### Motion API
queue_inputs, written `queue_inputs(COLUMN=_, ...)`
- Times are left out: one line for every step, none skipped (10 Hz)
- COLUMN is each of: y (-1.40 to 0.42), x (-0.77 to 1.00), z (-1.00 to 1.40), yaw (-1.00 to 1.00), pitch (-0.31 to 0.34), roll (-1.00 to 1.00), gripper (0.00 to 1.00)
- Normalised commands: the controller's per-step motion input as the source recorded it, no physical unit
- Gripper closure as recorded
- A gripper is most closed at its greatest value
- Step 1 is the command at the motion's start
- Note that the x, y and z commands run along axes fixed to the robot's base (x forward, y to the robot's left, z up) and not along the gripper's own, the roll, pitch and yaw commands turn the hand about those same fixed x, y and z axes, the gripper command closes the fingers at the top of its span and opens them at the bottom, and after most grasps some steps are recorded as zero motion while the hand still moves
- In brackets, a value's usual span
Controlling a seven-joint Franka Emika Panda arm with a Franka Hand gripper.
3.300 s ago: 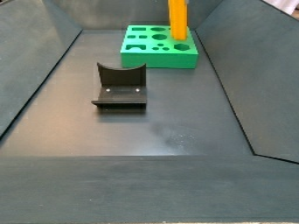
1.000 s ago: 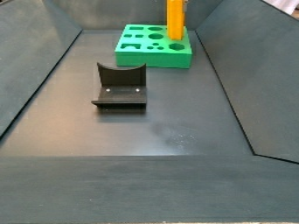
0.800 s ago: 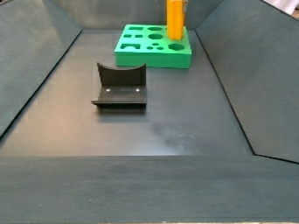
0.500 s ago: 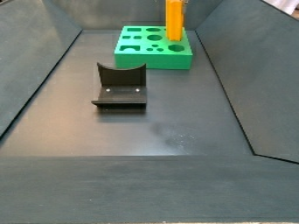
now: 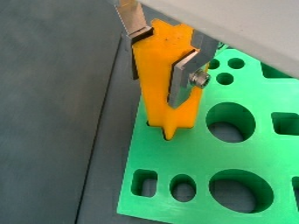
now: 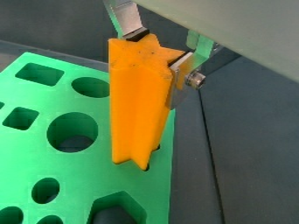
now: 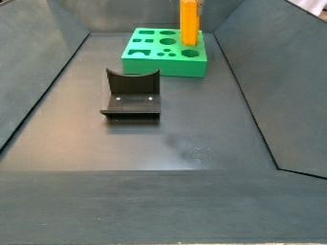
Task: Pick up the star object. Move up. Place the star object on the fixture. Regrasp the star object. Move to above the board. Insert the star object.
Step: Insert the star object.
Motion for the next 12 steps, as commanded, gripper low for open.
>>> queue_inputs(y=0.0, x=-0.04, z=0.0, yaw=0.05, pitch=-0.031, roll=-0.01, gripper=1.0)
queue_inputs(y=0.0, x=0.0, z=0.0, yaw=0.0, pitch=0.0, roll=-0.01, gripper=1.0)
queue_inputs(y=-0.12, x=0.0, z=-0.11, yaw=0.0, pitch=0.02, roll=0.12, gripper=1.0)
queue_inputs(y=-0.17, x=0.3, z=-0.27, yaw=-0.13, pitch=0.37, roll=0.24, gripper=1.0)
queue_inputs(y=0.0, x=0.15, z=-0.17, yaw=-0.35, pitch=0.444, roll=0.12, gripper=1.0)
queue_inputs(y=0.0, x=0.03, z=-0.16, yaw=-0.45, pitch=0.473, roll=0.04, gripper=1.0)
queue_inputs(y=0.0, x=0.0, z=-0.24, yaw=-0.61, pitch=0.476, roll=0.0, gripper=1.0)
queue_inputs(y=0.0, x=0.0, z=-0.19, yaw=-0.62, pitch=0.491, roll=-0.08, gripper=1.0)
queue_inputs(y=0.03, x=0.0, z=-0.1, yaw=-0.5, pitch=0.5, roll=-0.18, gripper=1.0)
queue_inputs(y=0.07, x=0.0, z=-0.04, yaw=-0.41, pitch=0.5, roll=-0.27, gripper=1.0)
queue_inputs(y=0.17, x=0.0, z=-0.08, yaw=-0.37, pitch=0.5, roll=-0.26, gripper=1.0)
queue_inputs(y=0.21, x=0.23, z=-0.33, yaw=-0.17, pitch=0.41, roll=-0.15, gripper=1.0)
